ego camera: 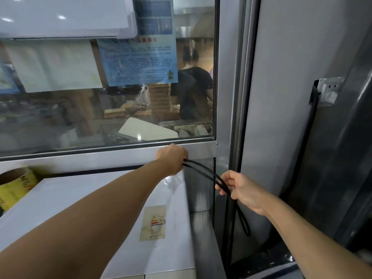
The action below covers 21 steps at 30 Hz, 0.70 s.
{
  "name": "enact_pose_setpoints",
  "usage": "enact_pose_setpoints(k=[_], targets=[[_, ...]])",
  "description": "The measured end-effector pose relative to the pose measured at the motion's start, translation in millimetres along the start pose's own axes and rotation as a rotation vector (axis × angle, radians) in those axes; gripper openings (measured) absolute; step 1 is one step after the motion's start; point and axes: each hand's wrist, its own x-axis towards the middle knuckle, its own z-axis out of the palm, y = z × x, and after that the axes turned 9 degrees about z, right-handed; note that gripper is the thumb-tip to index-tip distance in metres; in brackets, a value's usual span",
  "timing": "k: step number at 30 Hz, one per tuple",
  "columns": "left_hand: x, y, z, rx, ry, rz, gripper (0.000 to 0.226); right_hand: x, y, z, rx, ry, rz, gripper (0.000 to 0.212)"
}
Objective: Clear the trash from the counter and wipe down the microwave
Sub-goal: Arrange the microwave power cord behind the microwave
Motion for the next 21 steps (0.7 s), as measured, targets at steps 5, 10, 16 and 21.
enact_pose_setpoints(k=[5,10,16,21], targets=[[6,2,-1,0.063,0.034,0.01,0.02,8,-2,12,-0.122,0.078,-0.006,0.046],[11,2,-8,0.148,0.033,0.006,0.019,17,-9,21,-0.091,0.11,-0.053,0.051],[17,12,-8,0.262,-0.005,0.07,0.02,37,-18,24,-0.098,0.183,-0.139,0.045],[21,11,-10,0.307,-0.012,0.101,0.017,47,-18,22,-0.362,0.249,-0.193,0.026]])
